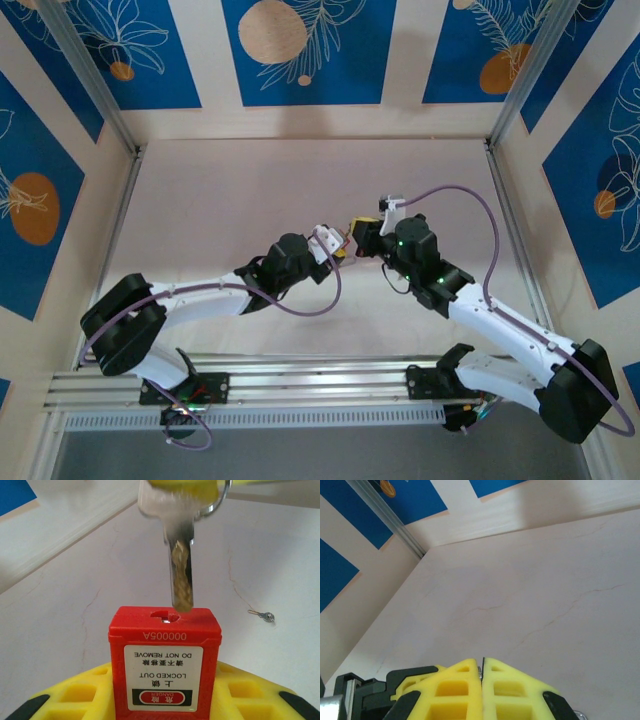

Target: Unlock with the key

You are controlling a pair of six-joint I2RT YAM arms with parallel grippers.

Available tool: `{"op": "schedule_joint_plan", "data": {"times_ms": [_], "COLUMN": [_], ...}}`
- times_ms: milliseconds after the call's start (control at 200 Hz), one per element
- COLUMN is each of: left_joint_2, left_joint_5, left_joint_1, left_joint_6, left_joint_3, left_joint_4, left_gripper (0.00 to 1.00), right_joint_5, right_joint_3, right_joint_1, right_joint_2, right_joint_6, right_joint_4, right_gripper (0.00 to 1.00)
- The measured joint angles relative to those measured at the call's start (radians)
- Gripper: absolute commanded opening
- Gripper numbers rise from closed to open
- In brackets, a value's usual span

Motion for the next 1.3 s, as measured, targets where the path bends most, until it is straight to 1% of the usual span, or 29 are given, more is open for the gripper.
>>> {"op": "schedule_joint_plan", "data": {"times_ms": [555,805,1301], "left_joint_2": [0.000,0.000,0.000], "left_joint_5": [0.010,0.011,0.010], "left_joint_1": [-0.001,-0.005,-0.006], "left_joint_6": [-0.020,-0.022,-0.019], "left_joint_3": [0.000,0.000,0.006], "left_joint_4": [-0.003,-0.003,-0.018], "left_gripper": [0.36,0.35,0.35], "right_joint_5": [0.004,0.007,-0.021], "right_joint_3": [-0.013,-0.026,-0.039], "right_joint_1": [0.002,-0.018,-0.023], "right_joint_2": [0.011,0.011,0.021], "right_joint_6": [0.000,0.000,0.015], "right_joint_4": [0.039,0.043,0.071], "right_gripper": [0.02,0.02,0.02]}}
